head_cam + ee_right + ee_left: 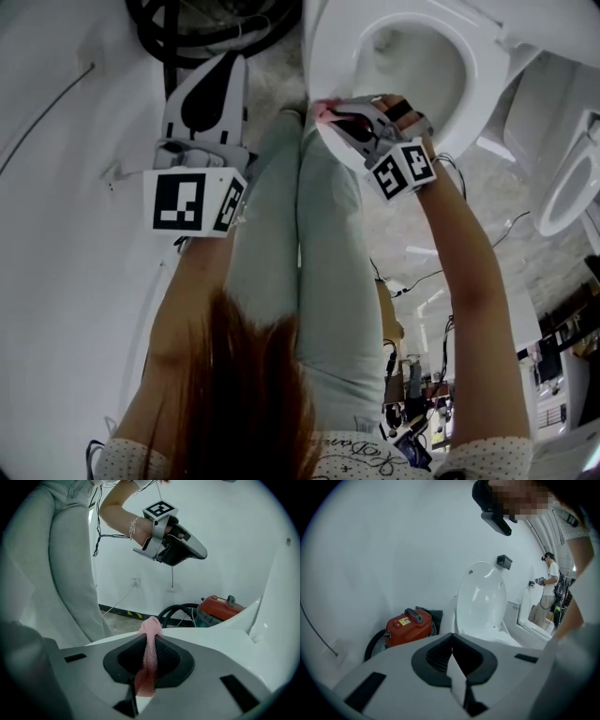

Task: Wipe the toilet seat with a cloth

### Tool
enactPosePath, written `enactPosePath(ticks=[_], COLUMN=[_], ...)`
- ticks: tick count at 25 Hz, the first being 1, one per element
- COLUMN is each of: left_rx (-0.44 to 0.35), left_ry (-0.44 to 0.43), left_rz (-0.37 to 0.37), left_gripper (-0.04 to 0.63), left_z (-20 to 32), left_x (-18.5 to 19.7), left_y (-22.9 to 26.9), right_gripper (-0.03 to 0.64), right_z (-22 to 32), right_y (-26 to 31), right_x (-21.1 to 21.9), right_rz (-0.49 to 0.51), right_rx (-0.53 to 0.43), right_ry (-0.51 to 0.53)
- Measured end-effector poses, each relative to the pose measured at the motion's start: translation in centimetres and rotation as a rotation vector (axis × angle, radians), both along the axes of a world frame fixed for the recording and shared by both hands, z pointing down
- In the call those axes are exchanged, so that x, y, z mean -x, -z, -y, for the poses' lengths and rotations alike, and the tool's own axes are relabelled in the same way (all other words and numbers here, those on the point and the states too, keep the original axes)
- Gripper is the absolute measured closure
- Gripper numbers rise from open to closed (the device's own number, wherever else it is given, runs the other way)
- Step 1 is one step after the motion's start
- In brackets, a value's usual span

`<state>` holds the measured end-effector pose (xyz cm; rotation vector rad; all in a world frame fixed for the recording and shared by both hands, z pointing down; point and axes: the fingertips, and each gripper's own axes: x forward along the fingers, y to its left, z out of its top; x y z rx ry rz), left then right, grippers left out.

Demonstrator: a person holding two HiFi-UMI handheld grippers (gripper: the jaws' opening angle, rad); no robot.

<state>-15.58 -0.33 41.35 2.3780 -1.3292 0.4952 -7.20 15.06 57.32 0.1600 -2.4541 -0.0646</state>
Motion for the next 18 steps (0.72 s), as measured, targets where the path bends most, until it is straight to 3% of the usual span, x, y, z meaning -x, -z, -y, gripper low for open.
enactPosePath(ticks=[18], left_rx=[0.003], left_ry=[0.058], left_rz=[-0.012], left_gripper=[0.592], left_z=[1.2], left_x=[-0.5], left_y=[-0.1], right_gripper=[0.569], right_z=[3.1], right_y=[0.0], right_x=[0.3], right_rz=[-0.014], right_rx=[0.018], right_ry=[0.047])
